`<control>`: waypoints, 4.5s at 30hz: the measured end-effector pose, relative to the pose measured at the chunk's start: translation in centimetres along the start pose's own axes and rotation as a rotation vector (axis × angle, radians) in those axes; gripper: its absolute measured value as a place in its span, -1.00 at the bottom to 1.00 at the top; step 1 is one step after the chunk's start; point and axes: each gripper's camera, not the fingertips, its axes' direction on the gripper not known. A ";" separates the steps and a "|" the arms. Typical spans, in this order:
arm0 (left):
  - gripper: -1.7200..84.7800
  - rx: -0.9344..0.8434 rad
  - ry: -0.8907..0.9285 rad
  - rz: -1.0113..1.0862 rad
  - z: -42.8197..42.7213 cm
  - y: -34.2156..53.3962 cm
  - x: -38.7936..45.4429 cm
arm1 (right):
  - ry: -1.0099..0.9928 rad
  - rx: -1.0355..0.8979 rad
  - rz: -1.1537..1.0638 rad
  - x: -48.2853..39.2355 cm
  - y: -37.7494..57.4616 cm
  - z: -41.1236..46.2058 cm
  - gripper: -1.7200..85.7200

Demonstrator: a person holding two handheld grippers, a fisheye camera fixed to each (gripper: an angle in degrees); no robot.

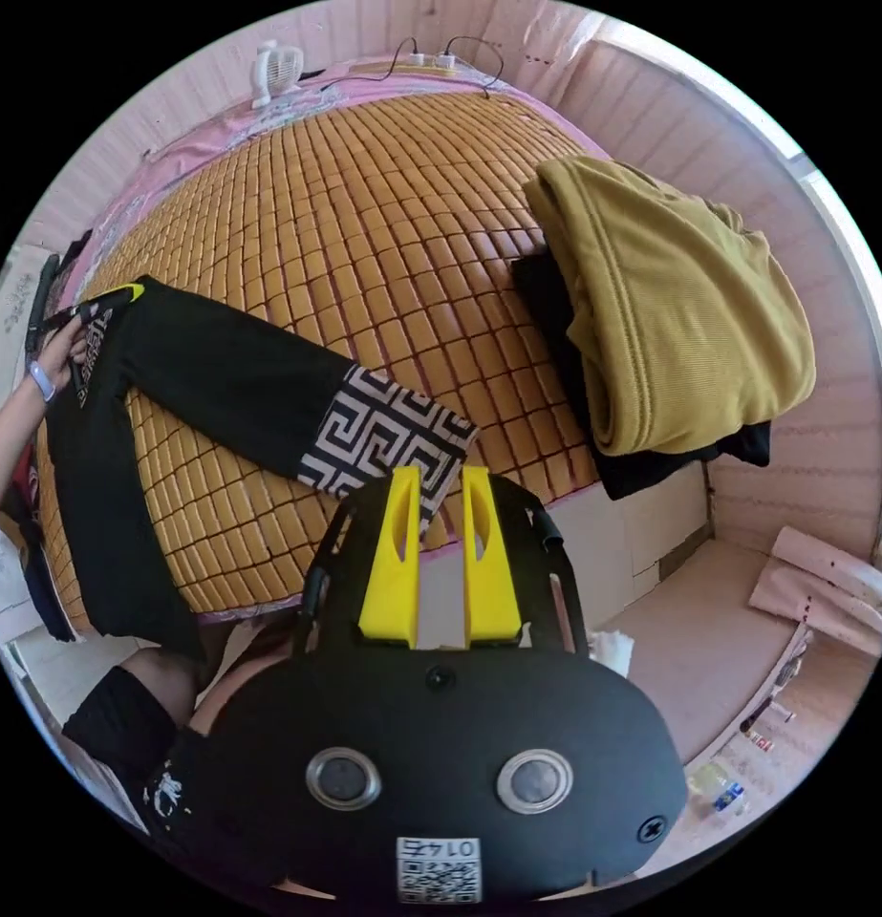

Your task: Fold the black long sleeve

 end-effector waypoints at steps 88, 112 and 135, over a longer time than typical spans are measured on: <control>-0.74 0.366 -0.138 -1.200 -37.6 74.3 -15.0 | -0.667 -0.029 -1.294 -72.3 -10.0 10.0 -0.79; -0.80 0.686 -0.051 -1.542 -40.7 87.0 -22.0 | -0.590 -0.105 -1.537 -74.6 3.4 13.9 -0.79; -0.98 0.972 0.156 -0.669 -47.8 68.2 -20.0 | -0.747 0.286 -1.122 -69.5 -0.9 9.1 -0.94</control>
